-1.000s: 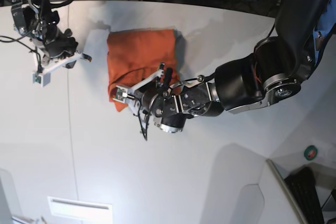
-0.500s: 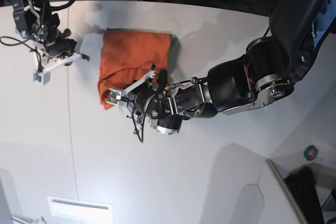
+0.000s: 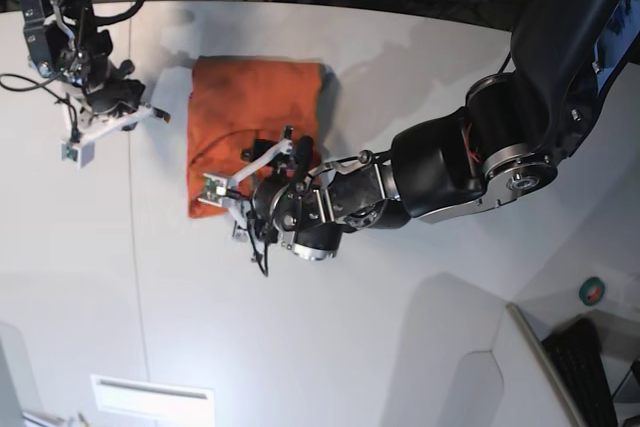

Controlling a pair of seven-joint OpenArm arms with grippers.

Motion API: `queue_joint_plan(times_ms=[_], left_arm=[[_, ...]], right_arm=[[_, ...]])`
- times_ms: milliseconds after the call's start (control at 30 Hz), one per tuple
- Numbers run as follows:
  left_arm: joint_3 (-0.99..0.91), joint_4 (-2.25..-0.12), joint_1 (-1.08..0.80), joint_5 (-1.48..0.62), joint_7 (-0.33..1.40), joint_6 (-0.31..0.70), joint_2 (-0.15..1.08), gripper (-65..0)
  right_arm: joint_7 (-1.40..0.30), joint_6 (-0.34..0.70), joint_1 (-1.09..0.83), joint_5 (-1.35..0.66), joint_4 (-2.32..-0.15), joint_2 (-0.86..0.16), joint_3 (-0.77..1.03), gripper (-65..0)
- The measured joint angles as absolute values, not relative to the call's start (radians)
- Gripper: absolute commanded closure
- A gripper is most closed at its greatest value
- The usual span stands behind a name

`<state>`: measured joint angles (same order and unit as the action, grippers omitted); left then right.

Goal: Layout the t-shirt on the table in an organized manner, then fold the t-shirt properly

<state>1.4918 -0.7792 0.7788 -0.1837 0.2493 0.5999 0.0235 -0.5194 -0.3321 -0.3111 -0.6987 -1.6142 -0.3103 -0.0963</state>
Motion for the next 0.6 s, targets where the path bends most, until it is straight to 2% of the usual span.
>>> queue_joint_plan(times_ms=[100, 267, 467, 533, 567, 600], left_arm=[[1.492, -0.822, 0.801, -0.181, 0.282, 0.603, 0.03, -53.5], [1.491, -0.947, 0.841, -0.186, 0.373, 0.601, 0.033, -54.1], [1.315, -1.141, 0.826, -0.187, 0.459, 0.603, 0.125, -53.0], [1.223, -1.236, 0.799, -0.183, 0.531, 0.602, 0.171, -43.1], [1.167, -1.29, 0.769, -0.18, 0.562, 0.598, 0.193, -34.7], [1.107, -1.346, 0.72, -0.183, 0.58, 0.591, 0.213, -21.4]], right_arm=[[-0.521, -0.332, -0.311, -0.699, -1.614, -0.31, -0.096, 0.0], [-0.521, -0.332, -0.311, -0.699, -1.614, -0.311, -0.096, 0.0], [-0.521, -0.332, -0.314, -0.701, -1.615, -0.311, -0.101, 0.0], [-0.524, -0.333, -0.315, -0.697, -1.625, -0.314, -0.131, 0.0], [-0.524, -0.334, -0.316, -0.697, -1.64, -0.316, -0.147, 0.0], [-0.524, -0.333, -0.317, -0.699, -1.655, -0.315, -0.172, 0.0]])
